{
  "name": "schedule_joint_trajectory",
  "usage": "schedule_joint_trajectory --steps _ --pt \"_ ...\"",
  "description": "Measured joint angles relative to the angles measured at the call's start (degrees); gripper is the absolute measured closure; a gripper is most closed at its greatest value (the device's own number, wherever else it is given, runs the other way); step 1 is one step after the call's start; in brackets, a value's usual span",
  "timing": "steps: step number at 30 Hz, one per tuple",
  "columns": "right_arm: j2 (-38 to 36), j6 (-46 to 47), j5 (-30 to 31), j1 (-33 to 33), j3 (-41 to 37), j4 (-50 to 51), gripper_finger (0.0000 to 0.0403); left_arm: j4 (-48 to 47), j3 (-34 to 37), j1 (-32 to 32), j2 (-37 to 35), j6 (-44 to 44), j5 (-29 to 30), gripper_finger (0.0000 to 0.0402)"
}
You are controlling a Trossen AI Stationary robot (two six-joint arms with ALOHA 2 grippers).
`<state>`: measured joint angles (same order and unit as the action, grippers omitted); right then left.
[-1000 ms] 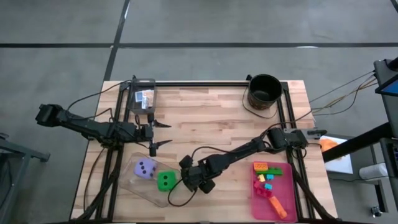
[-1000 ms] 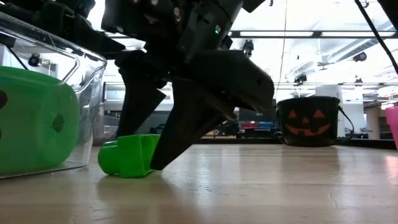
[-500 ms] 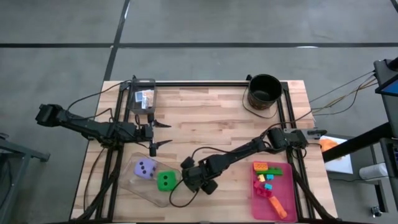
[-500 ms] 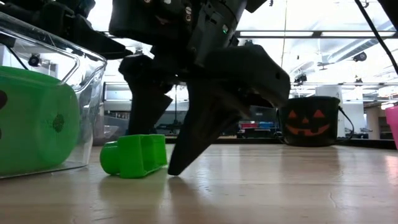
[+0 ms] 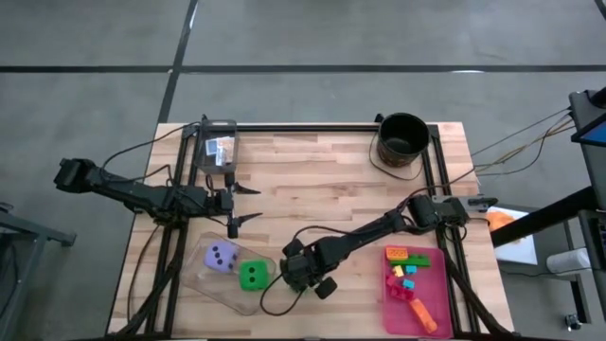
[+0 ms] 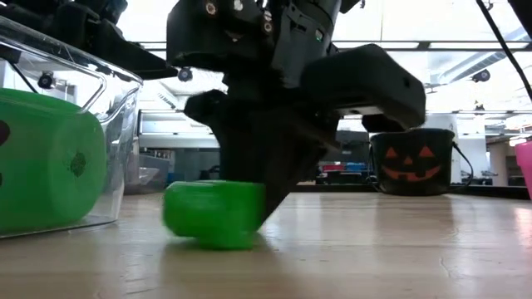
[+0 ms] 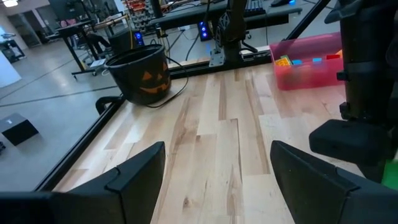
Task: Pick & Place Toys
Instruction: Put the green game piece into the pink bin
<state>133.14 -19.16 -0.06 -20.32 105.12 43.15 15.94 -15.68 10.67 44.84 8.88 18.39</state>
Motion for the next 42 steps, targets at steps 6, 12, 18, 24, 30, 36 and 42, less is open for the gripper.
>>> schedule_joint_trajectory --steps 6,12,18,24,30,36,42 --pt "0.0 0.7 -0.2 -0.2 0.0 2.7 0.0372 0.0 0.0 0.0 0.0 0.0 0.0 0.011" --pt "-0.2 3.5 -0.1 -0.2 0.0 4.9 0.0379 0.0 0.0 -0.1 0.0 0.0 0.0 0.011" --pt "-2.6 7.1 0.0 -0.2 -0.2 8.0 0.0385 0.0 0.1 -0.1 0.0 -0.1 0.0 0.011" --pt "-7.2 16.7 -2.3 -0.4 -0.1 9.5 0.0385 0.1 0.1 -0.2 0.0 -0.5 0.0 0.011" --pt "-8.8 29.3 -5.1 -0.6 0.1 9.0 0.0369 0.4 0.1 -0.2 0.0 -2.0 0.0 0.011" --pt "-8.5 34.0 -5.0 -2.9 0.6 7.5 0.0253 0.4 0.1 -0.2 0.0 -3.4 0.0 0.011" --pt "-8.5 37.7 -3.5 -3.9 1.9 4.1 0.0114 0.5 0.1 -0.2 0.0 -3.4 0.0 0.011"
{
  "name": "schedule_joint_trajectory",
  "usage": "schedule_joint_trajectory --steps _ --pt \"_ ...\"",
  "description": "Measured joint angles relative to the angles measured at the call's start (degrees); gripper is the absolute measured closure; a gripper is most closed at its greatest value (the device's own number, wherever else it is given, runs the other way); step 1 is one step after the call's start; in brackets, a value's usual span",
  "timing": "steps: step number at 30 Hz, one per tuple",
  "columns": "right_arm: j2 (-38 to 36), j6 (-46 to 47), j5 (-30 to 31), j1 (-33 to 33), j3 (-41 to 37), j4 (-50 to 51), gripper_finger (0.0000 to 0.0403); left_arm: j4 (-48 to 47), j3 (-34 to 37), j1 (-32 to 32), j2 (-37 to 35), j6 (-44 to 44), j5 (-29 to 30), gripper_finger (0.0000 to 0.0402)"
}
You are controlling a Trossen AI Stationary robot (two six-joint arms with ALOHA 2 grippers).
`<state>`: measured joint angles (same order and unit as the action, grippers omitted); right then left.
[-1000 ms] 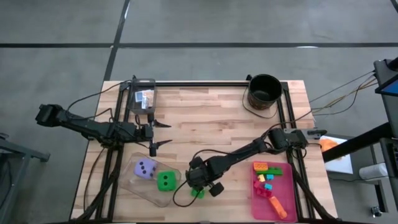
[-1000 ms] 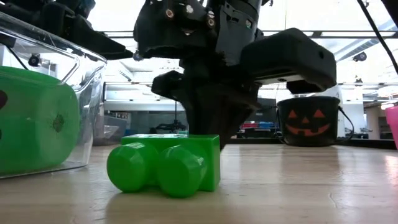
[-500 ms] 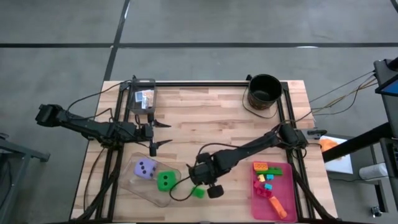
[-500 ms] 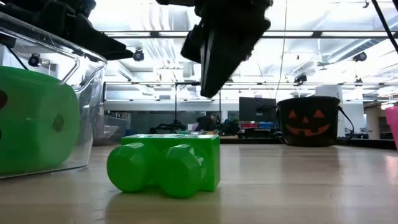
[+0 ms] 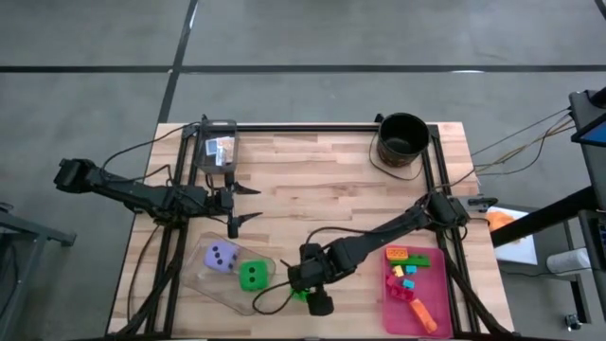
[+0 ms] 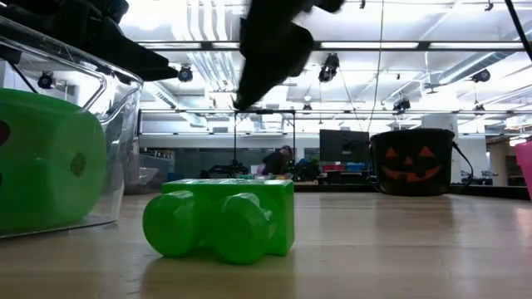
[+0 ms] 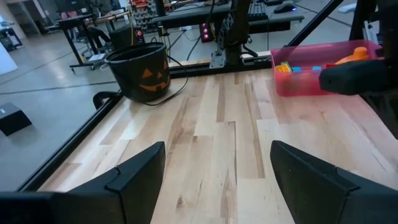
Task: Pick & Place Toys
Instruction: Put the green game piece into the pink bin
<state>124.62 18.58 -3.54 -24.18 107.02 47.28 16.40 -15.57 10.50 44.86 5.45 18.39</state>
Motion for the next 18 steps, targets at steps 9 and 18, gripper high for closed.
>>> schedule_joint_trajectory --steps 9,18 --pt "1.7 7.0 3.8 -0.1 -0.2 -6.8 0.0016 0.0 0.0 0.0 0.0 0.0 0.0 0.011" --pt "6.8 12.8 4.0 -0.3 0.0 -9.0 0.0014 -0.6 0.0 0.0 0.0 0.1 0.0 0.011"
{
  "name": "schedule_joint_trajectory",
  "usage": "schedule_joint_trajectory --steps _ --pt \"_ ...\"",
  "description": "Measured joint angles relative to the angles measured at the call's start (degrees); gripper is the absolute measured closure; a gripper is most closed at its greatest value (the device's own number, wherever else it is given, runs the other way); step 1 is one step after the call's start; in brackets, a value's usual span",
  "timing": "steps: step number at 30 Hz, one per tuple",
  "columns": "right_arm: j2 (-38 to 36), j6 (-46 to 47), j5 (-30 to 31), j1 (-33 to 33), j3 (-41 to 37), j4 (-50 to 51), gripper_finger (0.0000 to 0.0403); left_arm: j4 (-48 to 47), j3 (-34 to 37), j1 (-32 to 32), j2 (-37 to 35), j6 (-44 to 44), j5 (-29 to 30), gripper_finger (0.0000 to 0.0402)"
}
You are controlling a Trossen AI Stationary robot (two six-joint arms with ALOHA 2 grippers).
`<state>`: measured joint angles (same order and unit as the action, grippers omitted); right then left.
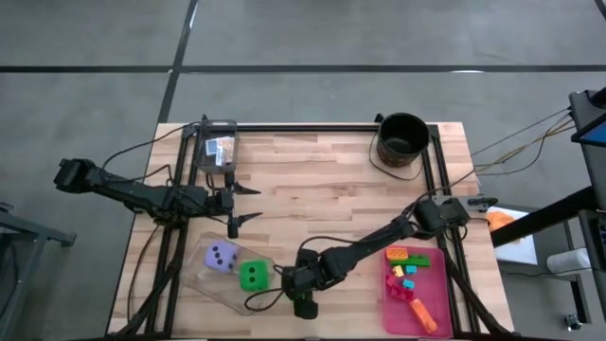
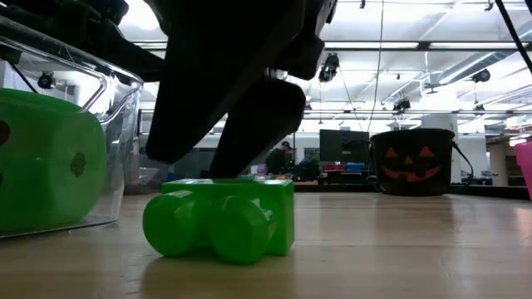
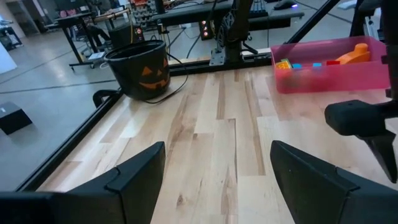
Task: Pick & Place Toys
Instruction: Put the green game piece into the pink bin
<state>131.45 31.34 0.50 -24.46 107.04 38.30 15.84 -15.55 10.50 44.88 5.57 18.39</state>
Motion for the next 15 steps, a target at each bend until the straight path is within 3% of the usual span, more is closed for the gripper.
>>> schedule_joint_trajectory --steps 15 --pt "5.0 4.7 3.9 -1.6 2.2 3.1 0.0019 -0.1 0.0 -0.1 0.0 1.5 0.0 0.011"
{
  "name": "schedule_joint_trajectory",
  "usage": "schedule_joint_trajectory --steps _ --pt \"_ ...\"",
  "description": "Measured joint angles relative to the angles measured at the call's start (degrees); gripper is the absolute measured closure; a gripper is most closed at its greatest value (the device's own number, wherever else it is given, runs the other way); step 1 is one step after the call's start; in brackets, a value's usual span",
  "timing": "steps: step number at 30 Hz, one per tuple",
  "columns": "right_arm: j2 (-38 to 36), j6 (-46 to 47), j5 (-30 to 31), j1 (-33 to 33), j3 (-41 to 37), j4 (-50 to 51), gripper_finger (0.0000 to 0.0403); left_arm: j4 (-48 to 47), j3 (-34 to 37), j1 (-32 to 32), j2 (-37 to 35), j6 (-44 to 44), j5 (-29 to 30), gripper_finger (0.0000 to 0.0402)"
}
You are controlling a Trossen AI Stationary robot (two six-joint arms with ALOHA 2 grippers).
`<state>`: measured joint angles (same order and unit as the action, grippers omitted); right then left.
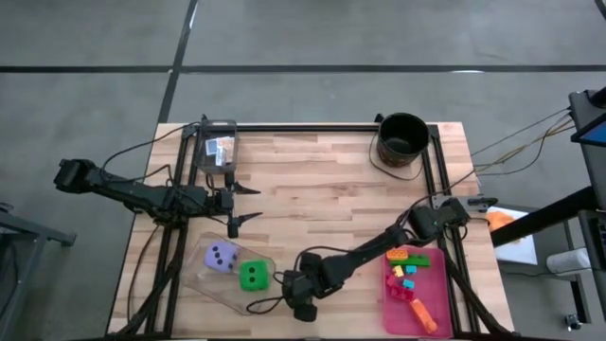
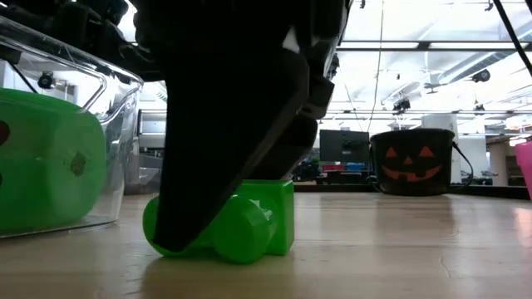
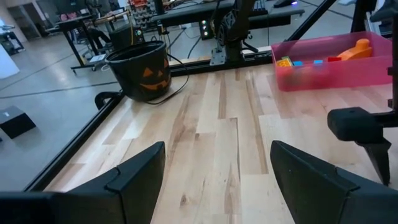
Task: Pick & Place Toys
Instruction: Put the green game piece into the pink bin
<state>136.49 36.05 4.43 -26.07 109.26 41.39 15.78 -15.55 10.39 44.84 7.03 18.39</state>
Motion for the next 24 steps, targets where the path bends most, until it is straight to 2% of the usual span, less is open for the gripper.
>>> schedule_joint_trajectory --steps 2,5,12,19,24 --pt "0.4 -0.1 0.4 -0.3 1.2 1.6 0.0036 -0.1 0.0 0.0 0.0 0.0 0.0 0.011" --pt "0.5 -0.3 0.4 -0.5 2.4 4.2 0.0084 -0.1 0.0 0.0 0.0 0.0 0.0 0.011" --pt "0.5 -1.0 0.3 -0.8 3.3 6.3 0.0242 -0.1 0.0 0.0 0.0 -0.1 0.0 0.011" --pt "0.5 -4.3 0.1 -1.0 3.3 6.4 0.0245 -0.2 0.1 0.0 0.0 -0.6 0.0 0.011" --pt "0.4 -10.2 -0.6 -2.1 4.9 6.4 0.0245 -0.2 0.2 0.0 0.0 -1.1 0.0 0.011"
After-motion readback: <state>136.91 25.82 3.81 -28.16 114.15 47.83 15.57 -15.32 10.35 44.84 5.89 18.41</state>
